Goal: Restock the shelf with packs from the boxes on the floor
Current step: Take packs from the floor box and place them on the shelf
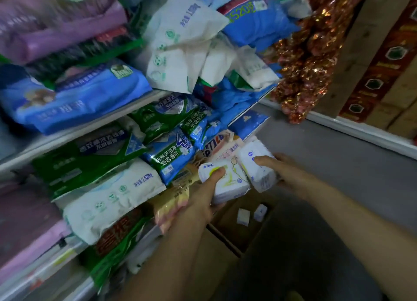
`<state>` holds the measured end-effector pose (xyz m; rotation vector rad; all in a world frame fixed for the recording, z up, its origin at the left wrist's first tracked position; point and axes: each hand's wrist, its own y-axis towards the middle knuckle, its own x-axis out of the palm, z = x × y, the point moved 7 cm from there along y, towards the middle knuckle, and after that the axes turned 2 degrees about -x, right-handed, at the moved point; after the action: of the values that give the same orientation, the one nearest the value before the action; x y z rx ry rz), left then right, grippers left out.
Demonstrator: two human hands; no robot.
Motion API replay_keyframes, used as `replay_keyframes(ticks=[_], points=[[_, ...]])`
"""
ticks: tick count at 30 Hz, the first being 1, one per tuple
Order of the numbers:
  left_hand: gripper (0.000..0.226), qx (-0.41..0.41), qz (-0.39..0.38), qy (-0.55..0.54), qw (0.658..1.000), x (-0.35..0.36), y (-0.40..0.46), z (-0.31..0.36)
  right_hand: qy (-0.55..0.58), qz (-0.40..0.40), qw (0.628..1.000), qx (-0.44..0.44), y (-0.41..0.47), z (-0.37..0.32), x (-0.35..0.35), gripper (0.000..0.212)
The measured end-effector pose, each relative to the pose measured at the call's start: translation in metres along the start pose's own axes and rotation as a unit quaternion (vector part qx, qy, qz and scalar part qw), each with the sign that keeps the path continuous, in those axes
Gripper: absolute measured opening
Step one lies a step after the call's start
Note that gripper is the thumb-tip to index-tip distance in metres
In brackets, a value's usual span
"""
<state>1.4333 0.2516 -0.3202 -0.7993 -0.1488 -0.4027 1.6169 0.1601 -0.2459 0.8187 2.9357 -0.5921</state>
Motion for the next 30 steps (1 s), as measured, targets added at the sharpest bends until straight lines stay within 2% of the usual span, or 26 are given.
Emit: replay_keyframes(ticks=[2, 5, 8, 9, 12, 13, 14, 16, 17, 18, 19, 22, 30], points=[[0.091, -0.006, 0.023, -0.002, 1.0, 0.01, 0.021, -0.007, -0.036, -0.025, 0.999, 0.01, 0.026, 0.006, -0.013, 0.02], [0.075, 0.003, 0.075, -0.027, 0.997, 0.029, 0.045, -0.015, -0.084, -0.076, 0.993, 0.029, 0.066, 0.012, -0.033, 0.012], [0.09, -0.015, 0.114, -0.053, 0.992, 0.06, 0.07, -0.032, -0.117, -0.119, 0.983, 0.074, 0.109, 0.026, -0.059, 0.016], [0.081, -0.022, 0.126, -0.061, 0.99, 0.072, 0.073, -0.037, -0.12, -0.135, 0.98, 0.089, 0.125, 0.033, -0.064, 0.025], [0.035, -0.045, 0.164, -0.083, 0.982, 0.099, 0.081, -0.048, -0.127, -0.17, 0.971, 0.106, 0.172, 0.06, -0.082, 0.064], [0.023, -0.053, 0.18, -0.093, 0.978, 0.107, 0.083, -0.05, -0.118, -0.184, 0.969, 0.116, 0.181, 0.062, -0.082, 0.062], [0.018, -0.055, 0.187, -0.099, 0.976, 0.11, 0.085, -0.051, -0.114, -0.184, 0.969, 0.12, 0.183, 0.056, -0.082, 0.05], [0.025, -0.047, 0.184, -0.117, 0.975, 0.12, 0.093, -0.049, -0.139, -0.191, 0.966, 0.101, 0.188, 0.044, -0.084, 0.026], [0.033, -0.038, 0.187, -0.129, 0.973, 0.12, 0.099, -0.05, -0.156, -0.173, 0.969, 0.083, 0.194, 0.04, -0.087, 0.021], [0.044, -0.033, 0.198, -0.139, 0.97, 0.119, 0.101, -0.05, -0.164, -0.17, 0.969, 0.065, 0.2, 0.037, -0.088, 0.024], [0.044, -0.027, 0.21, -0.15, 0.966, 0.121, 0.097, -0.047, -0.169, -0.173, 0.969, 0.045, 0.202, 0.032, -0.085, 0.031], [0.015, 0.012, 0.213, -0.189, 0.958, 0.123, 0.092, -0.028, -0.17, -0.19, 0.967, 0.009, 0.204, 0.022, -0.077, 0.038], [0.011, 0.118, 0.206, -0.233, 0.943, 0.125, 0.059, 0.025, -0.143, -0.252, 0.954, -0.081, 0.18, -0.032, -0.047, 0.018]])
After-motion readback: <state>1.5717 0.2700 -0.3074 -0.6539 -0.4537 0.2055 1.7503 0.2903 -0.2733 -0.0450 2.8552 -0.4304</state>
